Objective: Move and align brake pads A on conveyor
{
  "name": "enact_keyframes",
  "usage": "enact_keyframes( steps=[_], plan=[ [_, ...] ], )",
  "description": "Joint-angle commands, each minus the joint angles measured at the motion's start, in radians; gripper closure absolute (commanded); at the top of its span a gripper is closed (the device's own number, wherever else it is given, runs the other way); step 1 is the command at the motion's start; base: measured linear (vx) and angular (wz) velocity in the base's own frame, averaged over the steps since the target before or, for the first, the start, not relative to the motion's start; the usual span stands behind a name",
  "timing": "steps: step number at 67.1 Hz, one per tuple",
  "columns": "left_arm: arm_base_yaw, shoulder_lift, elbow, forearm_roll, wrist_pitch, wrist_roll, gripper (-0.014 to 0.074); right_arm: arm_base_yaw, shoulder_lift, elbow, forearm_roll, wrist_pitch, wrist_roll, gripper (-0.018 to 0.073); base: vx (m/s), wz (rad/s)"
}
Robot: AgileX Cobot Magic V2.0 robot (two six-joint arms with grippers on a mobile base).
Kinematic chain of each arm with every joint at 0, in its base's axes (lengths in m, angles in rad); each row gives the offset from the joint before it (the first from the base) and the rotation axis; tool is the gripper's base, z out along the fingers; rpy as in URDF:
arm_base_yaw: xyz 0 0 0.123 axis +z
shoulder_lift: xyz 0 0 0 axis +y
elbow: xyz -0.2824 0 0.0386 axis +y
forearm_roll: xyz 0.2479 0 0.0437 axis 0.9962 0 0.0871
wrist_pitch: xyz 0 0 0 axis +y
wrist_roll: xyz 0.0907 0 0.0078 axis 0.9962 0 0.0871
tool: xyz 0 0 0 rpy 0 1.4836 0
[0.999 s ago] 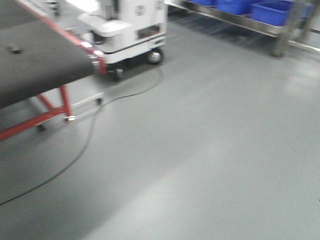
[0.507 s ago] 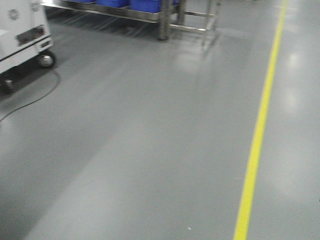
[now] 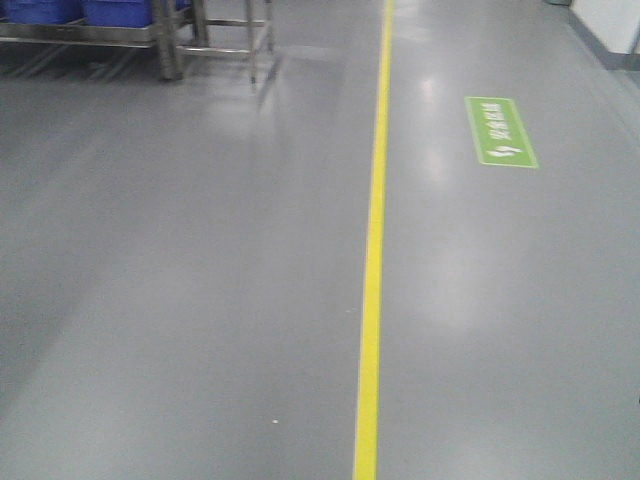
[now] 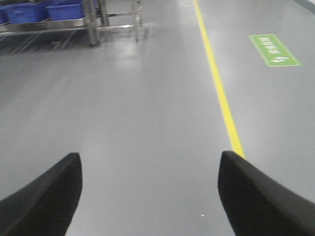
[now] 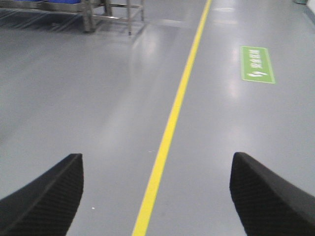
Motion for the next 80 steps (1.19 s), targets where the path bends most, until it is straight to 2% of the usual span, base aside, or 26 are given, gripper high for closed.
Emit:
enact_keyframes(
  steps=[1, 26, 80],
  plan=[
    [0.000, 0.008, -0.020, 0.002, -0.078, -0.011, 0.0062, -0.001, 0.007, -0.026, 0.004, -0.076, -0.001, -0.0017, -0.14, -0.53],
    [0.000, 0.008, -0.020, 0.002, -0.078, -0.011, 0.0062, -0.001, 0.007, -0.026, 0.004, -0.076, -0.001, -0.0017, -0.09, -0.35],
    [0.000, 0.008, -0.020, 0.002, -0.078, -0.011, 0.0062, -0.001, 0.007, -0.026, 0.004, -0.077, -0.001, -0.0017, 0.05, -0.04]
  ],
)
